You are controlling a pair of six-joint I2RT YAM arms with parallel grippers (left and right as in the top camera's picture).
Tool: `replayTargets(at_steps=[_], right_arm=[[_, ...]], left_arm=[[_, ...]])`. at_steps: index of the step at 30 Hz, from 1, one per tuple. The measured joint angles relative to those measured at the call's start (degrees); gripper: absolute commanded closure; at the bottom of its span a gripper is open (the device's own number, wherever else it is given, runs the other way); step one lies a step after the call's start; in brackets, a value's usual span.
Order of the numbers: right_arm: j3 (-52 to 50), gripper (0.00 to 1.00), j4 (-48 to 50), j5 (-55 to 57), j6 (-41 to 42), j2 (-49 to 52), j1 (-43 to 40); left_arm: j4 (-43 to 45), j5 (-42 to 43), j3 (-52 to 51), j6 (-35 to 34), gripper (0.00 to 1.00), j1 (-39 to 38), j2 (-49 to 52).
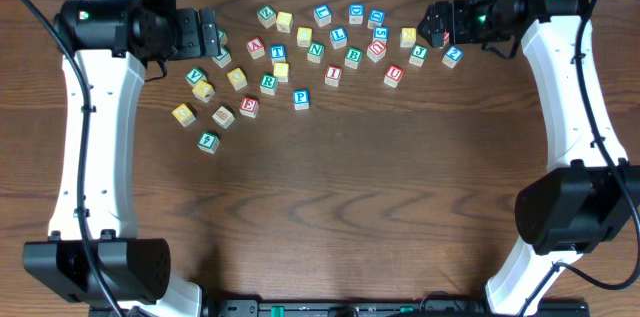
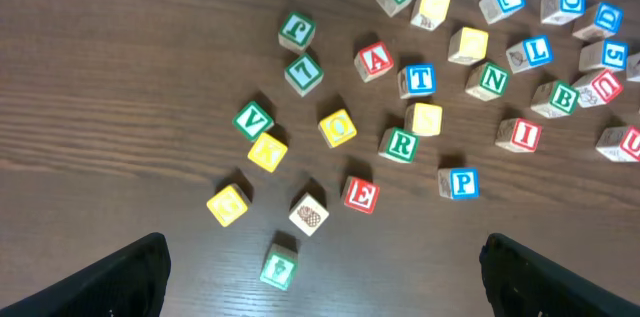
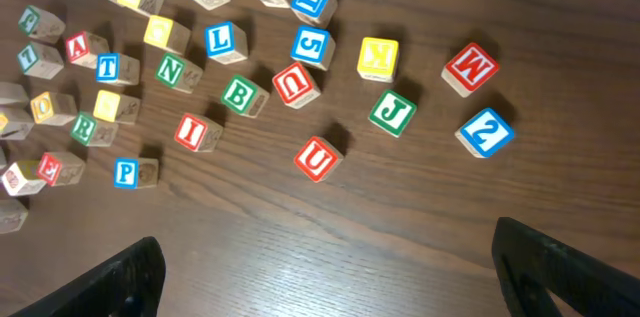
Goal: Spell out NEURIPS
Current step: 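Raise both arms and move grippers over the block cluster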
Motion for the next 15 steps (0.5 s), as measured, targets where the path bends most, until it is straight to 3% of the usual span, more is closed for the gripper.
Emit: replayTargets(at_steps=[15], right_arm=[[0.0, 0.06, 4.5, 1.0, 0.0, 0.6, 3.2]], left_arm=[[-0.2, -0.2, 0.0, 0.0, 0.02, 0.0, 0.0]])
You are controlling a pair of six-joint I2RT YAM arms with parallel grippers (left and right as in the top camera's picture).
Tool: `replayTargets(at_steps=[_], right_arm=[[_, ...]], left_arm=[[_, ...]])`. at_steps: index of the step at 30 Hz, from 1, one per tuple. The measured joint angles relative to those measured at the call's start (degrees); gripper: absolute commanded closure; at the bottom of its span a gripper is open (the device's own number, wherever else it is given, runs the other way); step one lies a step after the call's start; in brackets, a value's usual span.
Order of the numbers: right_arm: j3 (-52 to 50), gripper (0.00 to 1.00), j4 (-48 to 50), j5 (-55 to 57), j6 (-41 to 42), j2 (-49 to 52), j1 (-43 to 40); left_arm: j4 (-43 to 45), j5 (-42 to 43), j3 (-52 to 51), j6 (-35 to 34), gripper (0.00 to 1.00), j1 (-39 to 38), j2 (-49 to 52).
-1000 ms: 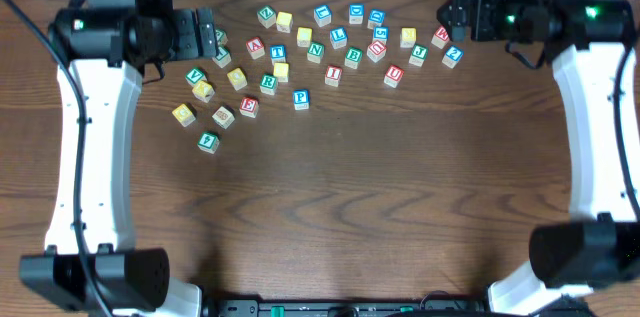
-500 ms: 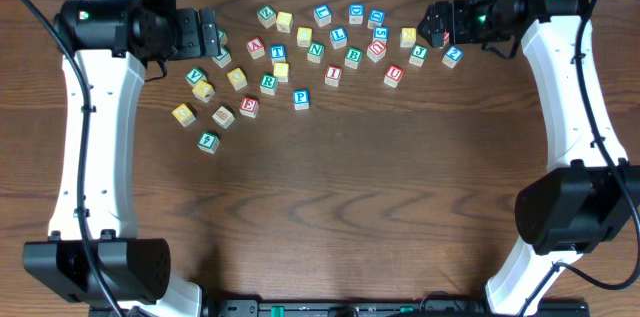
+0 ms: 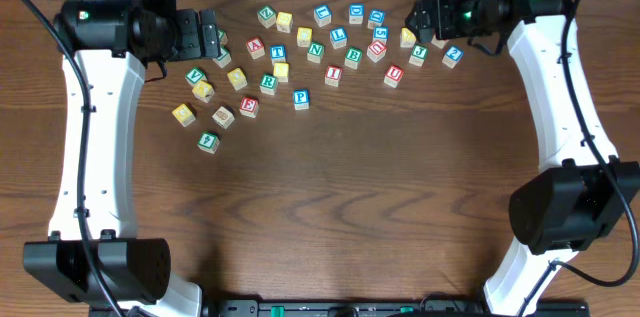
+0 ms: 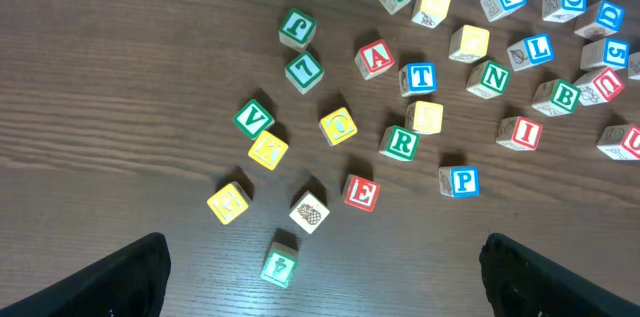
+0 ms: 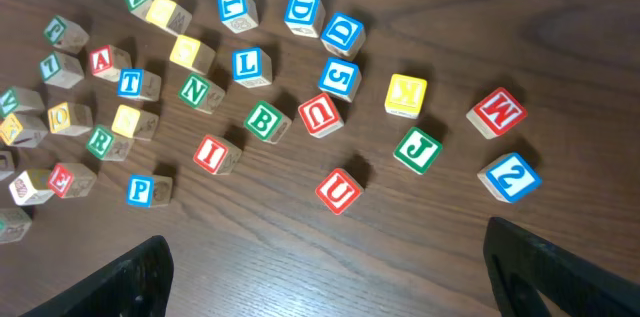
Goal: Spell out NEURIPS
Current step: 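Raise both arms and move grippers over the block cluster, then move the left gripper over the green N block and lower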
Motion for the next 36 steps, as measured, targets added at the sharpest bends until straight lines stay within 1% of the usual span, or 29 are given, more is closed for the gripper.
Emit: replayTargets(at_steps=[17, 20, 21, 28, 36], right_arm=[[0.0, 0.09, -1.3, 2.2, 0.6, 0.2, 5.5], [0.0, 0.09, -1.4, 2.2, 2.7, 0.2, 6.3], [0.0, 0.09, -1.4, 2.2, 3.5, 0.2, 6.4], [0.0, 0.09, -1.4, 2.9, 9.9, 0.2, 6.7], [0.0, 0.09, -4.7, 3.4, 13.2, 0.2, 6.7]], left_arm=[[0.0, -0.1, 0.0, -0.5, 0.02, 0.0, 0.0], [0.0, -0.1, 0.0, -0.6, 0.00, 0.0, 0.0], [0.0, -0.1, 0.0, -0.7, 0.02, 0.0, 0.0], [-0.1, -0.1, 0.0, -3.2, 0.04, 0.0, 0.0], [0.3, -0.1, -1.0, -5.0, 0.05, 0.0, 0.3]])
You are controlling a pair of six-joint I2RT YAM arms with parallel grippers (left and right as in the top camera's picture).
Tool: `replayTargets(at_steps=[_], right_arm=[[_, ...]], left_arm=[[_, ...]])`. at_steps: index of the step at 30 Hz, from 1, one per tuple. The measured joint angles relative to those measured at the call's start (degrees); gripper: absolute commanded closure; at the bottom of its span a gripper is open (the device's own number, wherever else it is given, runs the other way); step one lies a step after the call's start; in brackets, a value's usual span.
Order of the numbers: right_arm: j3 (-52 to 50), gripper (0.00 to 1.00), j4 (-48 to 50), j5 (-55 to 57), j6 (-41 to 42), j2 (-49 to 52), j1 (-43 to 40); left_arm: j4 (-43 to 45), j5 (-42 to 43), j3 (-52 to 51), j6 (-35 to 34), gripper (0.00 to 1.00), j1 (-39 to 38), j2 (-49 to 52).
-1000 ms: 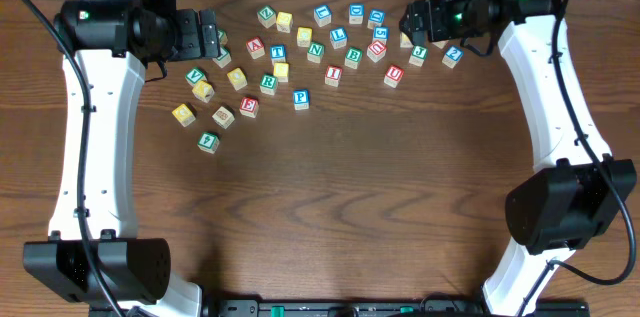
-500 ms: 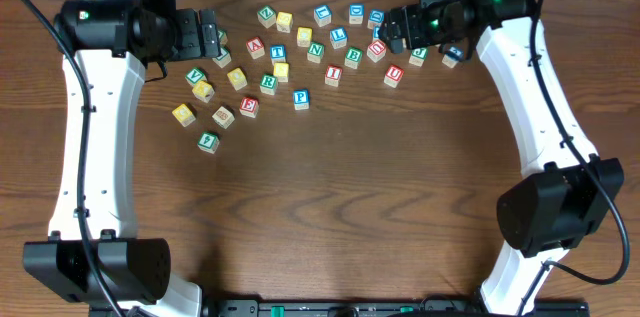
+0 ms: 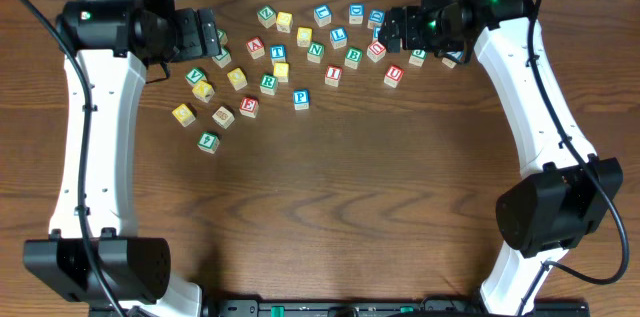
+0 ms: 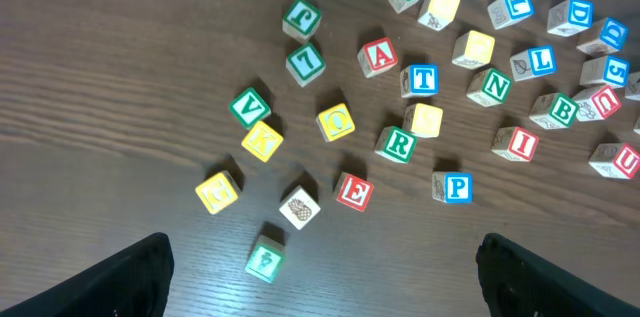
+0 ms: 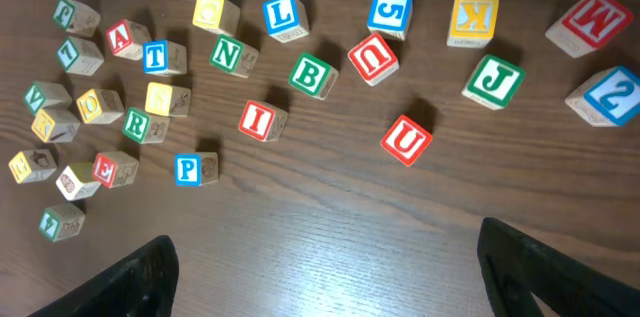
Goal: Spell out NEURIPS
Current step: 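Move the left gripper over the green N block and lower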
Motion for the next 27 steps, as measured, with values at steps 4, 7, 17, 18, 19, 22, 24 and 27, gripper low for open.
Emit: replayTargets(at_steps=[4, 7, 17, 18, 19, 22, 24, 27], right_arm=[[0.0, 0.09, -0.2, 0.0, 0.3, 0.0, 0.0], [0.0, 0.09, -0.5, 0.0, 0.5, 0.0, 0.0], [0.0, 0.09, -1.3, 0.0, 0.6, 0.0, 0.0], [0.0, 0.08, -1.4, 0.0, 0.6, 0.0, 0.0], [0.0, 0.08, -1.6, 0.0, 0.6, 0.0, 0.0], [0.0, 0.08, -1.8, 0.1, 0.6, 0.0, 0.1], [0.0, 0.08, -1.8, 0.1, 0.6, 0.0, 0.1], [0.0, 0.07, -1.9, 0.9, 0.6, 0.0, 0.2]], left_arm=[[0.0, 0.0, 0.0, -1.0, 0.05, 0.0, 1.8], [0.2, 0.0, 0.0, -1.3, 0.06, 0.0, 3.7], [1.7, 0.0, -0.2, -1.5, 0.10, -0.1, 8.1], [1.7, 0.0, -0.2, -1.6, 0.10, -0.1, 8.2], [1.7, 0.0, -0.2, -1.7, 0.10, -0.1, 8.2], [1.7, 0.0, -0.2, -2.1, 0.10, -0.1, 8.2], [1.6, 0.0, -0.2, -2.8, 0.11, -0.1, 8.2], [1.4, 0.0, -0.2, -3.5, 0.11, -0.1, 8.2]])
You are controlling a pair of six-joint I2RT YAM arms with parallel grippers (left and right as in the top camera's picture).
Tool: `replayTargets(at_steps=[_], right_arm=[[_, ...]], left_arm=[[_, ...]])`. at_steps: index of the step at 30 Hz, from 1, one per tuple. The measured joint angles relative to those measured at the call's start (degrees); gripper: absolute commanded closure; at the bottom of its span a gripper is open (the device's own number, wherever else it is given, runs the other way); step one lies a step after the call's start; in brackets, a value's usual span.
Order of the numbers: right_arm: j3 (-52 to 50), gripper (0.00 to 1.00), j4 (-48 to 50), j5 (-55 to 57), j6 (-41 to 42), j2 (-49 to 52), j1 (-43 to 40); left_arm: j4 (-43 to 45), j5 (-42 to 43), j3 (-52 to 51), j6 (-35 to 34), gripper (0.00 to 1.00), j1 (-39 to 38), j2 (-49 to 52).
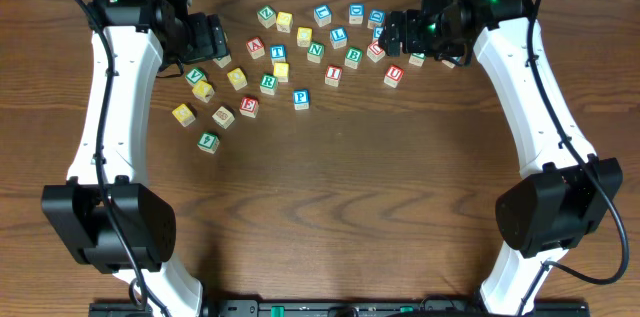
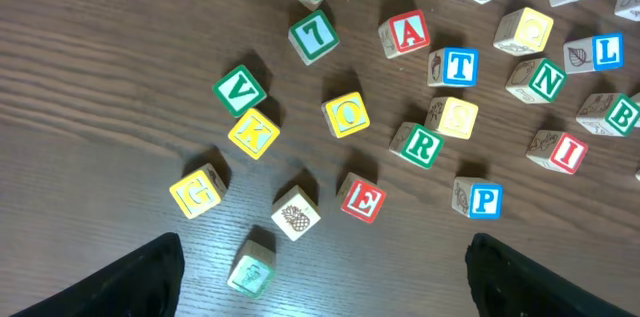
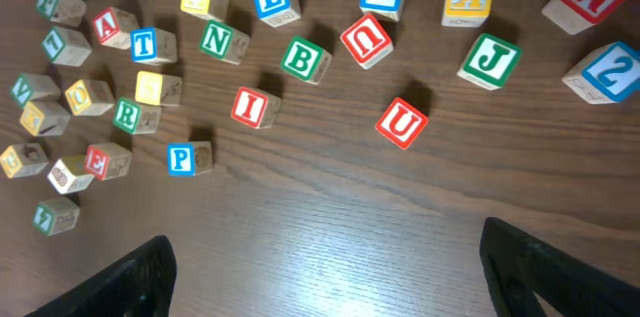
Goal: Spell out NEURIPS
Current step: 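Move the left gripper over the green N block and lower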
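Observation:
Lettered wooden blocks lie scattered at the table's far side. Among them are green N (image 3: 216,39), red E (image 2: 362,198), red U (image 3: 402,123), a second red U (image 3: 366,40), green R (image 2: 421,144), red I (image 3: 252,107) and blue P (image 2: 483,200). I see no S block; a blue 5 lies near the far edge. My left gripper (image 2: 325,282) hangs open and empty above the left part of the cluster (image 1: 212,39). My right gripper (image 3: 325,277) is open and empty above the right part (image 1: 397,29).
Other blocks lie mixed in: green V (image 2: 238,90), yellow K (image 2: 253,133), red A (image 2: 408,31), blue T (image 2: 459,66), green J (image 3: 491,60), red M and blue 2 (image 3: 609,70). Bare brown table (image 1: 350,187) stretches toward the near edge.
My left arm has shifted and turned, so the blocks sit rotated and a little larger in its wrist view. The right wrist view moved slightly. No block has moved; both grippers stay open.
My right gripper was open over the far-right blocks near M and 2. It then stood further left, and now hangs near the two U blocks. The left gripper stayed open over the left blocks throughout. No block was touched.

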Motion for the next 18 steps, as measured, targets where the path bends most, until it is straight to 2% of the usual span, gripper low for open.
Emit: replayTargets(at_steps=[9, 18], right_arm=[[0.0, 0.07, -0.1, 2.5, 0.0, 0.0, 0.1], [0.0, 0.07, 0.0, 2.8, 0.0, 0.0, 0.1]], left_arm=[[-0.1, -1.2, 0.0, -4.2, 0.13, 0.0, 0.0], [0.7, -2.3, -0.1, -5.6, 0.14, 0.0, 0.0]])
